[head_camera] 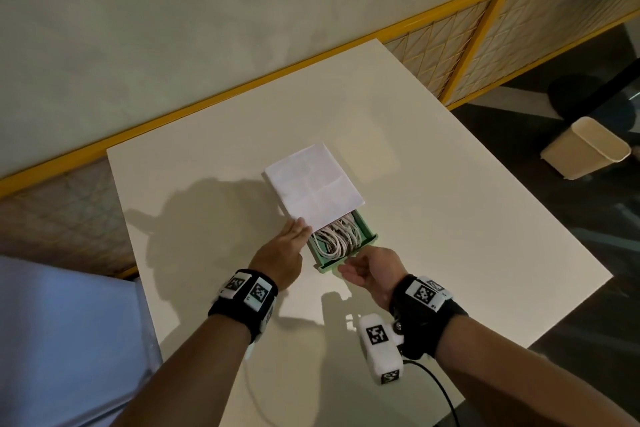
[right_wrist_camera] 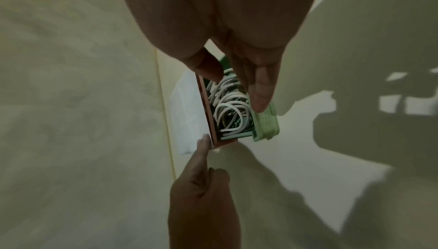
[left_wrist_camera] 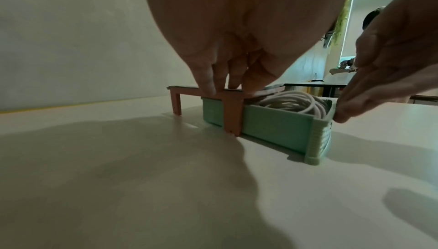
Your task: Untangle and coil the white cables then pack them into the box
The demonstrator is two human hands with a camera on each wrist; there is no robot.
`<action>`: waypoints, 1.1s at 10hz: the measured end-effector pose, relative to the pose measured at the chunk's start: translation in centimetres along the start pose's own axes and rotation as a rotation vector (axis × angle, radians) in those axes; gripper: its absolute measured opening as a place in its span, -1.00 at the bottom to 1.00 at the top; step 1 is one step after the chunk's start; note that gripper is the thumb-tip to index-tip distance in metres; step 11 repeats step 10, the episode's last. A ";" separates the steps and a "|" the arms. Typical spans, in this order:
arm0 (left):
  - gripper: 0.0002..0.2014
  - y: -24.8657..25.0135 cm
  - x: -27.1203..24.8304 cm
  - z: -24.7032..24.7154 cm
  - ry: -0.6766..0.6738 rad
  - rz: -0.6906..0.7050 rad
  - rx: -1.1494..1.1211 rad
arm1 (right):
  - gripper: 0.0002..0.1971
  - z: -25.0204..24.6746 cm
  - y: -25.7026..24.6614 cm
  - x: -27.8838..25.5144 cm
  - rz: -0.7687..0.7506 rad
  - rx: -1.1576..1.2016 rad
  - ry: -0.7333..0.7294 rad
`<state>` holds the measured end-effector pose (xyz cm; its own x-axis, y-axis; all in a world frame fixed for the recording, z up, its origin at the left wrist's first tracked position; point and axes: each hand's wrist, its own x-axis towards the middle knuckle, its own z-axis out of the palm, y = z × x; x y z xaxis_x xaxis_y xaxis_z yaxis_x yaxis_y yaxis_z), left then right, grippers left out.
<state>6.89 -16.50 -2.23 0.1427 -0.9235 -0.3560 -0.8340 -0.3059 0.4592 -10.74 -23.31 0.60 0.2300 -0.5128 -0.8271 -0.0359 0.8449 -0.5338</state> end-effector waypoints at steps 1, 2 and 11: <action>-0.39 0.2 0.0 -0.3 0.002 -0.007 -0.035 | -0.80 0.4 0.1 -0.1 0.001 0.096 -0.016; -0.38 0.4 -0.2 -0.5 0.007 0.000 -0.061 | -0.78 0.9 0.3 0.2 -0.010 0.163 0.004; -0.39 1.1 -0.5 -1.1 0.072 -0.020 -0.106 | -0.76 2.0 -2.8 2.7 -0.018 -0.122 -0.070</action>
